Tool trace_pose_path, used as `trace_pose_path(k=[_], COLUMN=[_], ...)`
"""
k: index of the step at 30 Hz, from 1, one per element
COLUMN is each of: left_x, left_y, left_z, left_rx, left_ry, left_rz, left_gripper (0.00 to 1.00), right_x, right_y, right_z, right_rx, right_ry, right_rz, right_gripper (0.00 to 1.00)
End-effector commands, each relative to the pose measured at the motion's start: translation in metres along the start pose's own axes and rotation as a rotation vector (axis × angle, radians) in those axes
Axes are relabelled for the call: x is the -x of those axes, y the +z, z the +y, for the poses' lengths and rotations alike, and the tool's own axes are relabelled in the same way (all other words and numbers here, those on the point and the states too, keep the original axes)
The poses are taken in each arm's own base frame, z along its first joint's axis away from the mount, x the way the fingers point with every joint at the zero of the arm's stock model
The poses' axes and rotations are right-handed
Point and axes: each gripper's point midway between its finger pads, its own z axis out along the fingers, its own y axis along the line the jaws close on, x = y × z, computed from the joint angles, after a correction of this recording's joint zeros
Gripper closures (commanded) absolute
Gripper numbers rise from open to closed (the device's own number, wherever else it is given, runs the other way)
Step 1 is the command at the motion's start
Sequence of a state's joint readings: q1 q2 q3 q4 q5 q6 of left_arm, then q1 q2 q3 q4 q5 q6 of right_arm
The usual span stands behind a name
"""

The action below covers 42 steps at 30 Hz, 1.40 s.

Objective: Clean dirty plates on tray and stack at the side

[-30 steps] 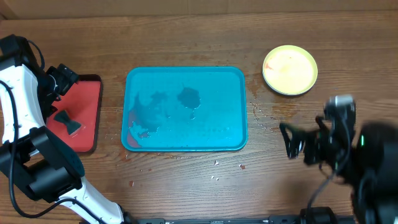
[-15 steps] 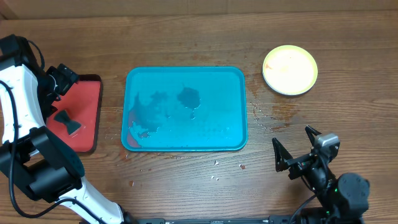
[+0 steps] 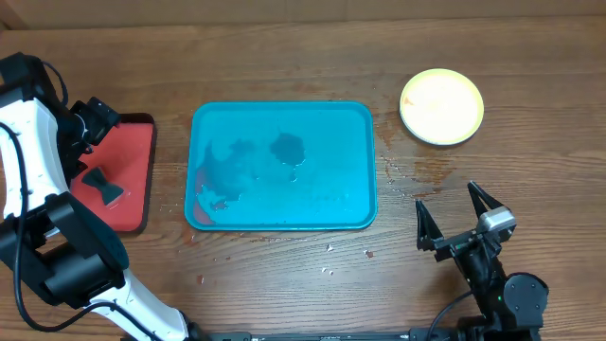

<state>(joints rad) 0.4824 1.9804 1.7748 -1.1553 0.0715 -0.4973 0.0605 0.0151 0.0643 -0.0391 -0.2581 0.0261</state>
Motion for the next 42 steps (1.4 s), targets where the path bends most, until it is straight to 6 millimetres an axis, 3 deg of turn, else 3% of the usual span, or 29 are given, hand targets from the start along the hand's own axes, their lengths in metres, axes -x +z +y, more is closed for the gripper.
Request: trace_pose_path(k=[1, 6, 11, 15, 42], left_x=[0.006, 0.006, 0.006, 0.006, 0.006], left_y=[-0.014, -0.014, -0.014, -0.014, -0.014], left_z=[-0.004, -0.004, -0.004, -0.004, -0.004], left_rx=[-0.02, -0.02, -0.02, -0.02, -0.02], left_ry=[0.005, 0.005, 0.005, 0.005, 0.005], left_rz=[-0.038, -0.038, -0.038, -0.038, -0.038], left_gripper=[0.0, 0.0, 0.0, 0.0, 0.0], right_x=[-0.004, -0.006, -0.031, -0.031, -0.031], right_y=[0.001, 0.001, 0.0, -0.001, -0.001], right_z=[-0.007, -0.016, -0.024, -0.031, -0.031], right_rx=[-0.032, -0.079, -0.126, -0.167, -0.167], right_ry=[-0.006, -0.008, 0.016, 0.015, 0.015], right_rz=[-0.033, -0.035, 0.065, 0.064, 0.064], right_gripper=[0.0, 0.0, 0.0, 0.0, 0.0])
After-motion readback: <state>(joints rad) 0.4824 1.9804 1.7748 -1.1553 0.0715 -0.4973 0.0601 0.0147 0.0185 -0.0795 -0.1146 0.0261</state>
